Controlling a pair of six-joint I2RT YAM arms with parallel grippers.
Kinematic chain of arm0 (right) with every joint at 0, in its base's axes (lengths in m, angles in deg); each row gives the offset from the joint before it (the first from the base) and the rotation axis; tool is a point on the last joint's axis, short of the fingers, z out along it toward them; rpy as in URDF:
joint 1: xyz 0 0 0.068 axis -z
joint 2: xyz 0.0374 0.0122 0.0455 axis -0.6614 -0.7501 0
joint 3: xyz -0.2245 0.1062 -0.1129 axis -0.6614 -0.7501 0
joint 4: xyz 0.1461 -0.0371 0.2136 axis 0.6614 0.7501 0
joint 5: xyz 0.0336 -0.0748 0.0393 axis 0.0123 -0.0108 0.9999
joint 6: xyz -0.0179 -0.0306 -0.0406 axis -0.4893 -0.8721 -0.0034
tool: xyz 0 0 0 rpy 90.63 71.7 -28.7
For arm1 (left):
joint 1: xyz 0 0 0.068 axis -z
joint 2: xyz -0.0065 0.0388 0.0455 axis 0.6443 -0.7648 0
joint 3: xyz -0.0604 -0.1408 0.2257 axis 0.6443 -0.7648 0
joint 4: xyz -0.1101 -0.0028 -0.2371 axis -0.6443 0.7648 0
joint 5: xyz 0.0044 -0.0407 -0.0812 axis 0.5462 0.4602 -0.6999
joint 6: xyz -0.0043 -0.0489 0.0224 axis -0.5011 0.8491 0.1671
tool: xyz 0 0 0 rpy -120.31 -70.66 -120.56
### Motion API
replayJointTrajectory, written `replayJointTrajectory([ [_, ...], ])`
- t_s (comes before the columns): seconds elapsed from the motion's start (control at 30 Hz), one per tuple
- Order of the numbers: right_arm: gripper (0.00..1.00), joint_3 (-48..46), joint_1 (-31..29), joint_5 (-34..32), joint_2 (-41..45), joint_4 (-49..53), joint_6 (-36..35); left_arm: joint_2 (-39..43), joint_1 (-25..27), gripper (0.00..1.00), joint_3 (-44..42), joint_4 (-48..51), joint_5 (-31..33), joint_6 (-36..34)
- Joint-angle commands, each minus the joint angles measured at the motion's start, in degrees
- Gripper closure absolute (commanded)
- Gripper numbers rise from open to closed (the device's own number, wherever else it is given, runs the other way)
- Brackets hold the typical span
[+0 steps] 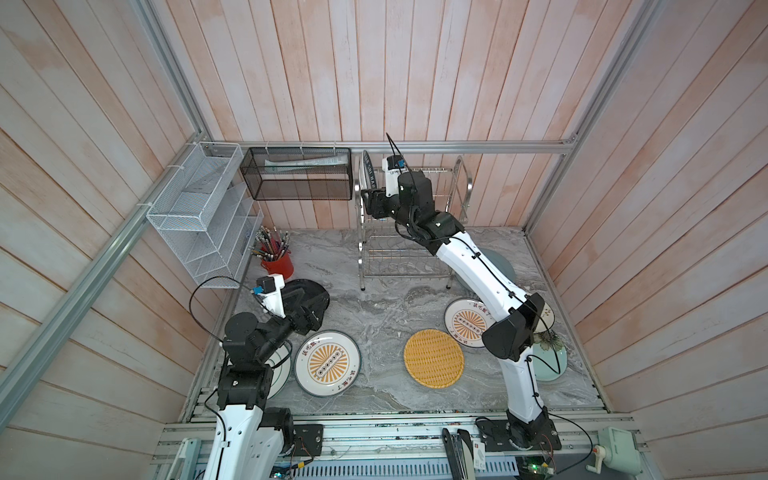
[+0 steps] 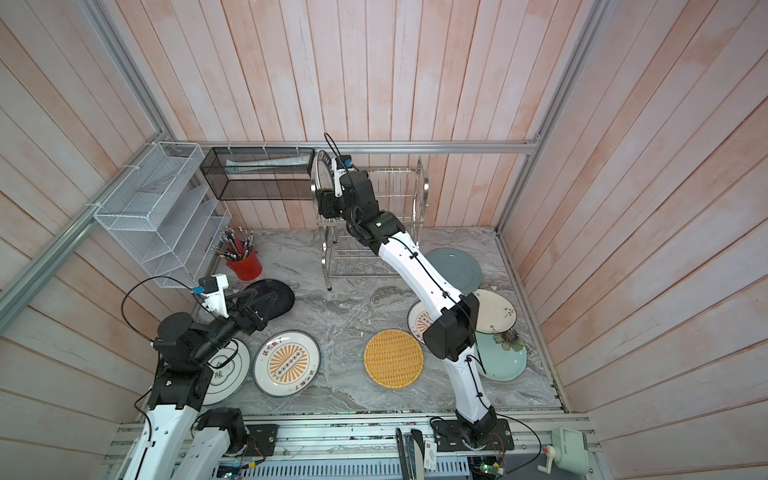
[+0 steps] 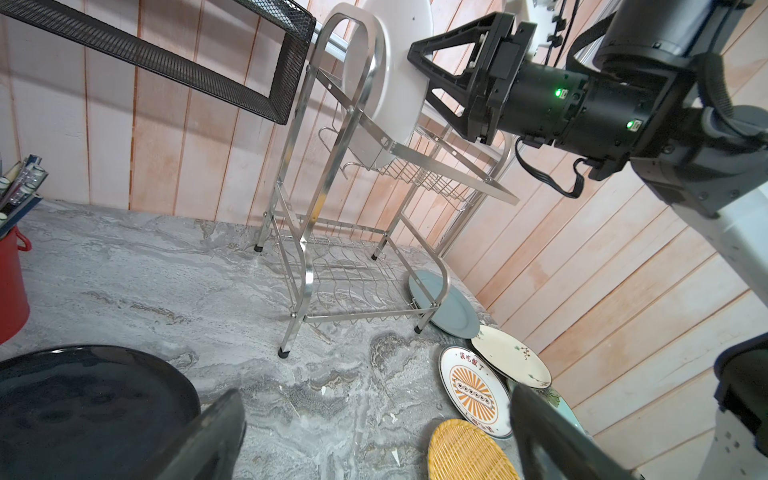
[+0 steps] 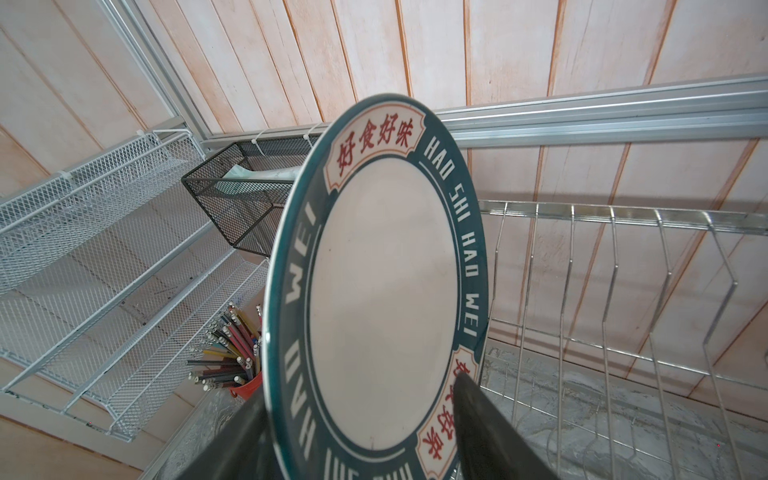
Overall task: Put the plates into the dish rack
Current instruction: 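Release the plate with right gripper while left gripper reaches toward the dark plate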
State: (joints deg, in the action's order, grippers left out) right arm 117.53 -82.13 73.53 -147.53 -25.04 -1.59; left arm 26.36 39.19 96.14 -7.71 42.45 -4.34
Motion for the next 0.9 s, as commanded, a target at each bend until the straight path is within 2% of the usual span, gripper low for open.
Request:
replayJointTrajectory([
  [0.0,0.22,-1.60,0.30,1.21,3.53,-2.22,0.87,0.26,0.31,0.00,0.59,0.17,1.06,-0.86],
  [0.07,0.03,-3.06,0.60,3.26,4.55,-3.62,1.75,0.40,0.31,0.00,0.59,0.32,1.24,-0.91],
  [0.1,0.02,-3.97,0.97,5.00,5.23,-4.70,2.52,0.32,0.31,0.00,0.59,0.40,1.32,-0.99],
  [0.33,0.02,-7.39,1.26,4.55,10.21,-5.34,3.99,0.08,0.32,0.00,0.82,1.04,1.85,-0.83],
  [0.47,0.02,-12.34,1.27,4.25,15.22,-5.73,3.85,-0.61,0.31,0.00,1.18,2.03,2.01,-0.07],
  [0.63,0.02,-27.80,1.26,2.63,26.96,-9.89,0.34,-3.44,0.31,0.00,4.34,9.99,3.85,2.67],
  [0.87,0.02,-57.53,1.73,-2.97,47.83,-19.34,-3.16,-8.05,-0.85,0.00,5.88,26.46,13.60,9.64],
])
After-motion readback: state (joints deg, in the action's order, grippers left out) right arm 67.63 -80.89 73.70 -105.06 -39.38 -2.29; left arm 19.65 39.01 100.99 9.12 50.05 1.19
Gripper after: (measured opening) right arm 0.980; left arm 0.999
